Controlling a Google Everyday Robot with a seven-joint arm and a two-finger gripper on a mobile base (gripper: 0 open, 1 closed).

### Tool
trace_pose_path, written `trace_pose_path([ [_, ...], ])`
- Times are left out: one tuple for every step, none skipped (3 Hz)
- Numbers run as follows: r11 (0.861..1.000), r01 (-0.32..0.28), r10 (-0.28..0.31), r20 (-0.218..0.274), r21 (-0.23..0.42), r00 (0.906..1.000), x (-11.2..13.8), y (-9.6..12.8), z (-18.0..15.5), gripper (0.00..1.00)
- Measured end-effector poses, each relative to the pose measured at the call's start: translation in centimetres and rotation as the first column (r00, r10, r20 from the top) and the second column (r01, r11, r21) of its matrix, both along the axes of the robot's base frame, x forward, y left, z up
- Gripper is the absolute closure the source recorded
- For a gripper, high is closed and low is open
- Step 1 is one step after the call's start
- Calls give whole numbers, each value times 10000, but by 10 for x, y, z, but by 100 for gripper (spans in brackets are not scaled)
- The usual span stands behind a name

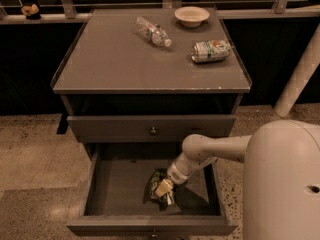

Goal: Place green jalapeno chip bag into middle drawer

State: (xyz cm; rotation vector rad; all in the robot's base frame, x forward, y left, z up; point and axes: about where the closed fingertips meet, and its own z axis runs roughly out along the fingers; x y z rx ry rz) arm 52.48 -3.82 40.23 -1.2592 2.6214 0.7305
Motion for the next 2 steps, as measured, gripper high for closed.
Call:
trace_pose_path([
  [10000, -1, 1, -1, 0, 10000, 0, 0, 0, 0],
  [10000, -1, 1, -1, 0, 10000, 0, 0, 0, 0],
])
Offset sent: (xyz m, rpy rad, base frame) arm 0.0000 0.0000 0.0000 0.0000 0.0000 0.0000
